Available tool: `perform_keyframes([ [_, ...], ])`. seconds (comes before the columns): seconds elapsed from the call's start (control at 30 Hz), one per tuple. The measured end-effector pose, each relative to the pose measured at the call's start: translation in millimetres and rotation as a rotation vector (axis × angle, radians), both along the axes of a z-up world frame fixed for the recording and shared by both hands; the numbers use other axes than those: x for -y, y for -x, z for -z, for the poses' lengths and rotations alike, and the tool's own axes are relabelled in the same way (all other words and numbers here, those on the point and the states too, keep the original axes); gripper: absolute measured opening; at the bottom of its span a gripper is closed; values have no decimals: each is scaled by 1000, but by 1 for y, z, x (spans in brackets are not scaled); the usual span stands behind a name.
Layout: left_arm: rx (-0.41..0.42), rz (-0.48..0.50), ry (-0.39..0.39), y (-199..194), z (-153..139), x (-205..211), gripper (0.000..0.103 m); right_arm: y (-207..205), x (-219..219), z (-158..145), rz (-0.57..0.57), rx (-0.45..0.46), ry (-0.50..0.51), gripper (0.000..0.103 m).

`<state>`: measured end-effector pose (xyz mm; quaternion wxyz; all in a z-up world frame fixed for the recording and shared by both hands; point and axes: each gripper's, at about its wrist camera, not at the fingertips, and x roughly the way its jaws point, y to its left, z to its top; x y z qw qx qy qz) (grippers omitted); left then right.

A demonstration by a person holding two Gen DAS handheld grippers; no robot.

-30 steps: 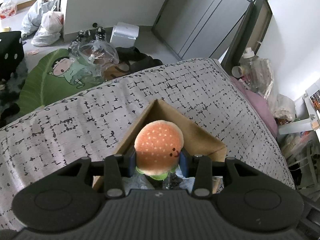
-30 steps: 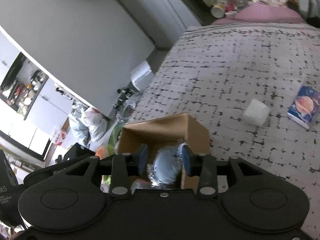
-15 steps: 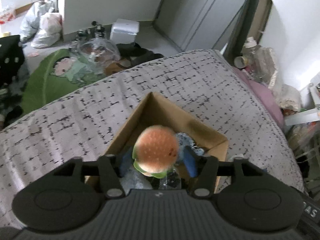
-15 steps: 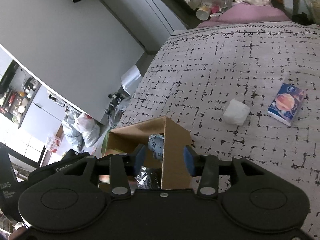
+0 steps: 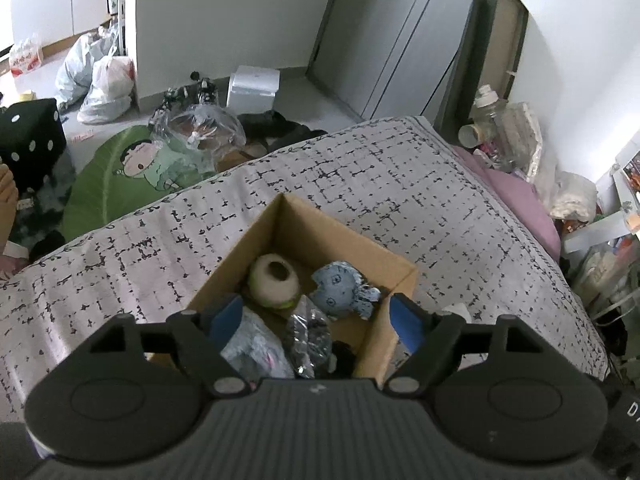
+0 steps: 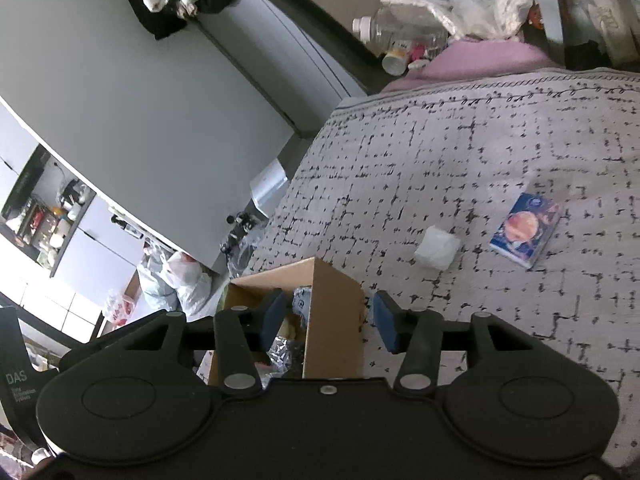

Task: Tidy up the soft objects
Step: 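Open the right gripper to drop the cloth while the left gripper releases the burger into the box, then move the left gripper to the white plastic bag while the right gripper approaches the tissue box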

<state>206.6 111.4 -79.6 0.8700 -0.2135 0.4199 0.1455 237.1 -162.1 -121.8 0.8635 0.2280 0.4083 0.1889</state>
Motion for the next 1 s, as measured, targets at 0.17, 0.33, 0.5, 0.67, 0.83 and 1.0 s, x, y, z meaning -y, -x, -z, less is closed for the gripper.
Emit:
perform_keyframes([
  [0.17,22,10,-24,9,-11,19,80,8,20,-8,15,20,-20,54],
  [0.33,31,37,-33,16,-21,38,81,15,38,-15,27,43,-31,60],
  [0.5,42,40,-39,22,-30,56,85,23,60,-19,32,66,-43,76],
  [0.67,50,62,-46,28,-36,76,90,30,83,-26,51,93,-45,88],
  [0.83,70,82,-62,34,-45,97,102,36,107,-33,55,113,-48,95],
  [1.0,100,97,-88,39,-55,116,103,40,129,-37,56,126,-45,99],
])
